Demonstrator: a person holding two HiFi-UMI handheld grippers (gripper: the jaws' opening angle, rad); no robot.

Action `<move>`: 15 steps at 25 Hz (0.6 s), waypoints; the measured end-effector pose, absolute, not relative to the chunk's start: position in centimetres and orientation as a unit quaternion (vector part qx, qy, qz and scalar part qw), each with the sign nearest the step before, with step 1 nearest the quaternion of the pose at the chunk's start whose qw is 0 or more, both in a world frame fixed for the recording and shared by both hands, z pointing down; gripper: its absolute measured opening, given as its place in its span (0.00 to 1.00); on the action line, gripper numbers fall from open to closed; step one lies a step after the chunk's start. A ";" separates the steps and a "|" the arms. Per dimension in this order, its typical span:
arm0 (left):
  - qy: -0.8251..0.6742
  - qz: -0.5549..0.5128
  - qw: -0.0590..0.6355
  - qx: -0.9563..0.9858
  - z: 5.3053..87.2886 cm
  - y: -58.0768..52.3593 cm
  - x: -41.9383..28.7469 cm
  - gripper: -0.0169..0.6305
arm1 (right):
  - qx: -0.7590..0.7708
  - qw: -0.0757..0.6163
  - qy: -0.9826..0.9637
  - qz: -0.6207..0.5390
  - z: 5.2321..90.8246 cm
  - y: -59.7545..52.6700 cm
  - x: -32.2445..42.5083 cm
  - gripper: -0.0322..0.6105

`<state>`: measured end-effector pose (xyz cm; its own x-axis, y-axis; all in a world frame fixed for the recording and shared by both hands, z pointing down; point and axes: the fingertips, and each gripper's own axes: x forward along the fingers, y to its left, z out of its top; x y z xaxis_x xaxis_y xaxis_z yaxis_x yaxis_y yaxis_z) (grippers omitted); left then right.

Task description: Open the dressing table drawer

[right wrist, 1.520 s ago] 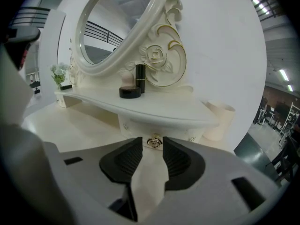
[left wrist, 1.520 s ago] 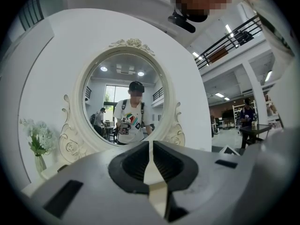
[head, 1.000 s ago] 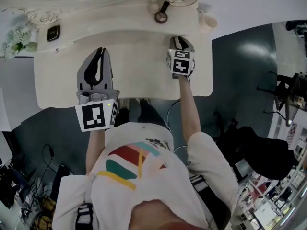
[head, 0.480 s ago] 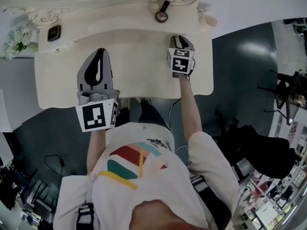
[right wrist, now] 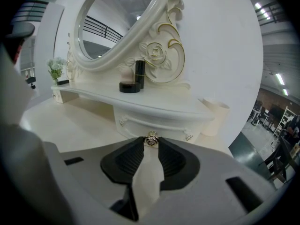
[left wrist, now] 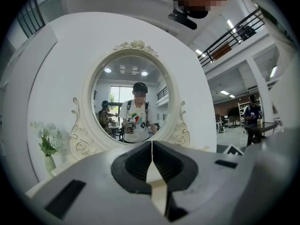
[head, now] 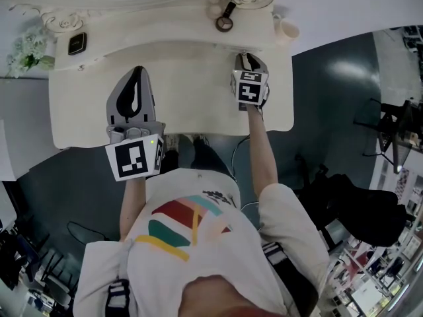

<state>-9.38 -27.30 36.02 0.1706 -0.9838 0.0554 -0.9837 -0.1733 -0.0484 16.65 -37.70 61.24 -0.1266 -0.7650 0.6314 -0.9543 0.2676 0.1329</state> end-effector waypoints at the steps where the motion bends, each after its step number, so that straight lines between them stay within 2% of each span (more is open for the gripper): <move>1: 0.643 -0.035 0.000 -0.765 36.0 -27.3 -9.4 0.04 | 0.585 0.308 -0.734 0.155 61.3 -37.5 16.7 0.18; 15: 0.623 -0.020 0.004 -0.782 35.1 -26.5 -8.5 0.04 | 0.588 0.303 -0.732 0.161 61.2 -33.7 16.8 0.18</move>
